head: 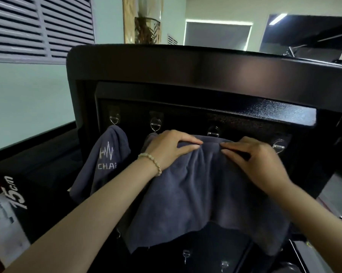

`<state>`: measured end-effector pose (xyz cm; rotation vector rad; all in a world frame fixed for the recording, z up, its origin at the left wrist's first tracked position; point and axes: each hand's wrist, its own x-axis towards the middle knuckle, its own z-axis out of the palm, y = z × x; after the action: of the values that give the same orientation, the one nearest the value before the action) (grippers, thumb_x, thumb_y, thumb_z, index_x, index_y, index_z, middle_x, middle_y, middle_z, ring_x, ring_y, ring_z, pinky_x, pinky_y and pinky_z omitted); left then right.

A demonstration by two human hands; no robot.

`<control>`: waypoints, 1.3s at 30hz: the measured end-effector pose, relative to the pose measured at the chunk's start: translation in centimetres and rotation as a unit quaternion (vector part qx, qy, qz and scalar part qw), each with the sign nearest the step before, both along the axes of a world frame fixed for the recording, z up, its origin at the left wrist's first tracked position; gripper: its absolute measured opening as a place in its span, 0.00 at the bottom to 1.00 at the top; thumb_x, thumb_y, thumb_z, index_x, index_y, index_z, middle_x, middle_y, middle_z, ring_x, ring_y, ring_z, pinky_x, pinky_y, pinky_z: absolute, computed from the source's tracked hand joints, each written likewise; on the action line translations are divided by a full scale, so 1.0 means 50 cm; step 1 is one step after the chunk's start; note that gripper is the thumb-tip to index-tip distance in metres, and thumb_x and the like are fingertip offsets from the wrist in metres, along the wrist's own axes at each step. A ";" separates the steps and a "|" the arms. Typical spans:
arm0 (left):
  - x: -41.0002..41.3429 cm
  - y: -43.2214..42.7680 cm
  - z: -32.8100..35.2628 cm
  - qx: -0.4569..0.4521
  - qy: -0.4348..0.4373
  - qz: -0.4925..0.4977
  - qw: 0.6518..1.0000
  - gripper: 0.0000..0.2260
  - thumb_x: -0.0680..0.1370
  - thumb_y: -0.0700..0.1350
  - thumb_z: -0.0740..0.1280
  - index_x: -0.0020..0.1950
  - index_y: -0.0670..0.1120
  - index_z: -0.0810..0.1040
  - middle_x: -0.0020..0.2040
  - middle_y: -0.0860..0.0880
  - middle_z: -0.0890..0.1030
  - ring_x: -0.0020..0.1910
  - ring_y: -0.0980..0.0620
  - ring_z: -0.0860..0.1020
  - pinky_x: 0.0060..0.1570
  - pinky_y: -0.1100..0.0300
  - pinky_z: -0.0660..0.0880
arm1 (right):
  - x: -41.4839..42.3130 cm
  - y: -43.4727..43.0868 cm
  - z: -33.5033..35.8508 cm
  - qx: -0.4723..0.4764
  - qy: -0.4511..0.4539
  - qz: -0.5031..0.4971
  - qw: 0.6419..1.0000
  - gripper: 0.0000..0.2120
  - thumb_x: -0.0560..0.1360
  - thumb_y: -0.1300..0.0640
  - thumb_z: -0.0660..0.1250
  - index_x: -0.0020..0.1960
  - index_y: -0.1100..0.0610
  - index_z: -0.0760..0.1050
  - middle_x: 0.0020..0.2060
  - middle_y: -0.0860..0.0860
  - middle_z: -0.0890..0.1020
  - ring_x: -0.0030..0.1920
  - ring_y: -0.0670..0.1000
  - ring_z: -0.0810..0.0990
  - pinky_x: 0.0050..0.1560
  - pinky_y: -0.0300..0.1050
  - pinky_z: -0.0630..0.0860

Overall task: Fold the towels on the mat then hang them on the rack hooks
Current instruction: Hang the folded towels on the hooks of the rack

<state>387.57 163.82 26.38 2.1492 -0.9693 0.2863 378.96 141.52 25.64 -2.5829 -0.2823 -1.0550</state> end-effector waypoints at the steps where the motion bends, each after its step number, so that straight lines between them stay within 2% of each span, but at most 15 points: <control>1: -0.003 -0.003 -0.010 -0.001 -0.012 0.017 1.000 0.10 0.76 0.55 0.66 0.56 0.60 0.80 0.54 0.62 0.80 0.55 0.66 0.75 0.55 0.73 0.70 | 0.000 0.003 -0.012 -0.007 -0.015 -0.025 1.000 0.15 0.74 0.42 0.63 0.54 0.46 0.83 0.40 0.45 0.80 0.38 0.49 0.81 0.38 0.48 0.78; 5: -0.030 -0.015 -0.055 0.054 -0.089 0.067 0.992 0.20 0.74 0.65 0.62 0.63 0.61 0.74 0.51 0.59 0.74 0.48 0.62 0.73 0.49 0.66 0.70 | 0.000 0.022 -0.055 -0.026 -0.069 -0.100 0.992 0.18 0.77 0.40 0.57 0.56 0.45 0.81 0.41 0.45 0.77 0.37 0.49 0.80 0.31 0.41 0.72; 8: -0.047 -0.015 -0.092 0.078 -0.211 0.135 0.965 0.28 0.70 0.70 0.58 0.63 0.56 0.76 0.58 0.53 0.71 0.56 0.54 0.68 0.57 0.59 0.66 | 0.002 0.037 -0.083 -0.032 -0.115 -0.119 0.986 0.19 0.76 0.40 0.60 0.55 0.51 0.82 0.46 0.51 0.76 0.44 0.52 0.76 0.40 0.44 0.72; 10: -0.062 -0.011 -0.117 0.091 -0.245 0.176 0.949 0.31 0.68 0.72 0.57 0.61 0.53 0.77 0.61 0.49 0.71 0.59 0.50 0.65 0.62 0.55 0.61 | -0.001 0.051 -0.096 -0.065 -0.130 -0.156 0.977 0.22 0.75 0.39 0.60 0.56 0.53 0.82 0.49 0.54 0.75 0.47 0.54 0.71 0.46 0.46 0.67; 13: -0.081 -0.005 -0.157 0.149 -0.238 0.185 0.942 0.36 0.68 0.74 0.55 0.64 0.51 0.75 0.63 0.46 0.72 0.63 0.46 0.67 0.65 0.52 0.58 | -0.011 0.074 -0.113 -0.070 -0.081 -0.166 0.980 0.27 0.76 0.37 0.57 0.61 0.55 0.78 0.51 0.53 0.76 0.48 0.53 0.72 0.47 0.45 0.67; 16: -0.089 -0.006 -0.175 0.175 -0.221 0.171 0.944 0.38 0.67 0.74 0.55 0.69 0.52 0.70 0.67 0.44 0.71 0.67 0.42 0.67 0.69 0.51 0.53 | -0.027 0.096 -0.126 0.051 -0.007 -0.101 0.994 0.28 0.75 0.37 0.62 0.68 0.54 0.70 0.59 0.49 0.74 0.55 0.50 0.75 0.51 0.44 0.73; 18: -0.102 -0.014 -0.168 0.186 -0.192 0.152 0.951 0.41 0.66 0.74 0.56 0.74 0.53 0.63 0.72 0.43 0.66 0.72 0.42 0.61 0.72 0.51 0.46 | -0.035 0.106 -0.127 0.149 0.029 -0.046 0.987 0.29 0.73 0.39 0.65 0.70 0.50 0.68 0.61 0.44 0.72 0.58 0.44 0.73 0.54 0.39 0.72; 20: -0.115 -0.024 -0.161 0.181 -0.133 0.110 0.968 0.44 0.65 0.73 0.61 0.76 0.53 0.57 0.73 0.47 0.65 0.73 0.47 0.60 0.73 0.54 0.46 | -0.037 0.113 -0.123 0.234 0.063 0.009 0.970 0.26 0.73 0.40 0.67 0.68 0.45 0.68 0.59 0.40 0.74 0.56 0.39 0.75 0.54 0.37 0.74; 22: -0.128 -0.029 -0.155 0.126 -0.062 0.058 0.988 0.45 0.65 0.70 0.68 0.75 0.52 0.56 0.69 0.50 0.70 0.68 0.51 0.67 0.71 0.56 0.59 | -0.038 0.111 -0.113 0.314 0.114 0.058 0.941 0.23 0.72 0.42 0.69 0.64 0.44 0.69 0.54 0.40 0.78 0.53 0.38 0.78 0.52 0.38 0.77; 24: -0.139 -0.021 -0.158 0.052 0.022 0.011 0.998 0.47 0.63 0.67 0.73 0.73 0.54 0.54 0.66 0.52 0.73 0.64 0.54 0.72 0.64 0.56 0.70 | -0.048 0.101 -0.100 0.362 0.163 0.094 0.913 0.24 0.69 0.41 0.70 0.62 0.45 0.70 0.50 0.44 0.81 0.51 0.41 0.80 0.49 0.39 0.79; 27: -0.155 -0.002 -0.181 -0.062 0.148 -0.026 0.987 0.45 0.60 0.66 0.75 0.69 0.61 0.54 0.66 0.58 0.69 0.64 0.60 0.71 0.62 0.57 0.72 | -0.076 0.090 -0.087 0.376 0.212 0.140 0.891 0.26 0.66 0.39 0.70 0.62 0.42 0.71 0.51 0.45 0.82 0.53 0.43 0.81 0.51 0.39 0.78; 30: -0.186 -0.009 -0.217 -0.140 0.225 -0.044 0.963 0.42 0.60 0.67 0.74 0.67 0.59 0.58 0.65 0.59 0.71 0.63 0.63 0.72 0.62 0.56 0.73 | -0.101 0.092 -0.097 0.374 0.245 0.177 0.877 0.26 0.70 0.44 0.70 0.67 0.40 0.68 0.56 0.39 0.80 0.57 0.37 0.78 0.53 0.34 0.76; 33: -0.210 -0.024 -0.238 -0.115 0.230 -0.052 0.965 0.37 0.62 0.68 0.72 0.65 0.60 0.58 0.62 0.64 0.71 0.62 0.68 0.71 0.63 0.60 0.72 | -0.113 0.096 -0.111 0.390 0.275 0.182 0.860 0.27 0.72 0.45 0.70 0.68 0.40 0.66 0.59 0.37 0.78 0.59 0.36 0.77 0.54 0.33 0.76; 37: -0.209 -0.016 -0.234 -0.082 0.199 -0.046 0.975 0.42 0.62 0.68 0.72 0.70 0.58 0.58 0.64 0.63 0.71 0.63 0.69 0.70 0.62 0.65 0.71 | -0.120 0.098 -0.120 0.369 0.265 0.152 0.878 0.32 0.69 0.44 0.72 0.69 0.41 0.62 0.59 0.37 0.77 0.58 0.35 0.77 0.53 0.33 0.77; 39: -0.209 -0.013 -0.239 -0.099 0.219 -0.067 0.969 0.43 0.63 0.66 0.73 0.71 0.55 0.57 0.66 0.63 0.69 0.65 0.69 0.68 0.63 0.66 0.69 | -0.119 0.098 -0.120 0.361 0.268 0.145 0.882 0.33 0.69 0.42 0.72 0.69 0.41 0.62 0.58 0.38 0.78 0.57 0.35 0.78 0.54 0.36 0.78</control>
<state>377.13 163.16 14.43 1.8458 -0.7860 -0.1494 373.01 146.43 19.63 -1.9482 -0.0946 -0.2240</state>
